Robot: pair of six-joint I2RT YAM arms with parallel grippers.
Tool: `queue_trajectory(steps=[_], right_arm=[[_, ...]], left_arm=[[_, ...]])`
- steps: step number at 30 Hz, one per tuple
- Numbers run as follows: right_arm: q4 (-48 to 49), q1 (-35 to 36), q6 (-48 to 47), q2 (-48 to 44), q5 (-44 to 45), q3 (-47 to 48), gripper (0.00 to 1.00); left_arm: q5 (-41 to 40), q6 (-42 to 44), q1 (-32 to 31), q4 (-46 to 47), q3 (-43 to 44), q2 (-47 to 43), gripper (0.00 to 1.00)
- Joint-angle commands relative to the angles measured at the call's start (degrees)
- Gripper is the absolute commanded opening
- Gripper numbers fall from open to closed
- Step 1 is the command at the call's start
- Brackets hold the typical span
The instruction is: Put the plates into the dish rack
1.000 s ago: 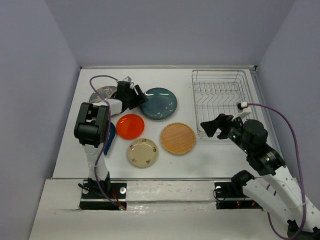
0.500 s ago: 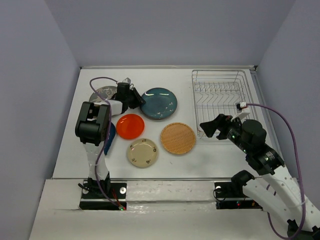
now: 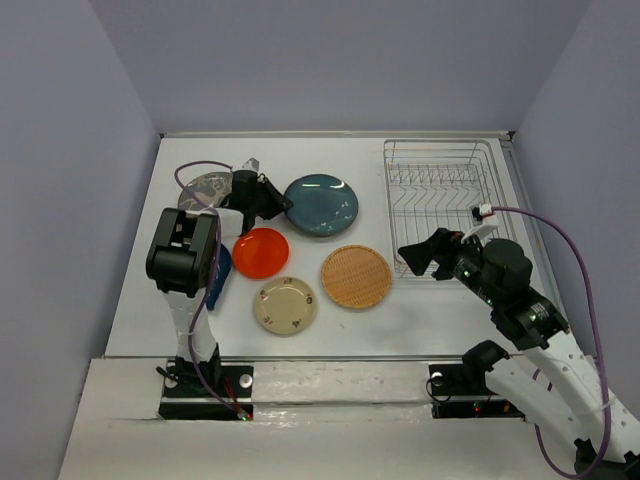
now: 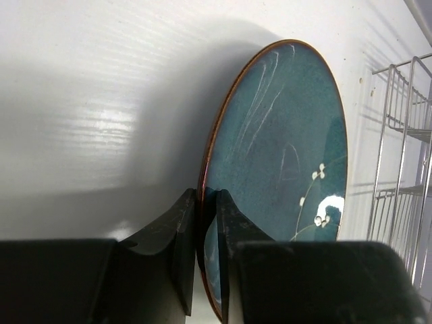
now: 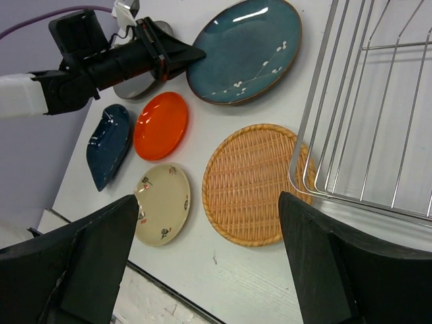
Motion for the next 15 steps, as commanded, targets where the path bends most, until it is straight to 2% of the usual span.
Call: queue_trajectory(steps=[1, 8, 15], right_arm=[[3.0, -0.2, -0.3, 0.8, -2.2, -0.3, 0.90], [5.3, -0.2, -0.1, 3.5, -5.5, 0.0, 0.92], [9.7, -0.2, 0.1, 10.1, -9.2, 1.5, 0.94]], left_arm=[[-2.8, 0.7, -0.1, 2.2, -3.6, -6.3, 0.06], [1.1, -4.3, 0.0, 9.6, -8.5, -12.5, 0.06], [2.7, -6.6, 0.0, 11.8, -9.6, -17.4, 0.06]])
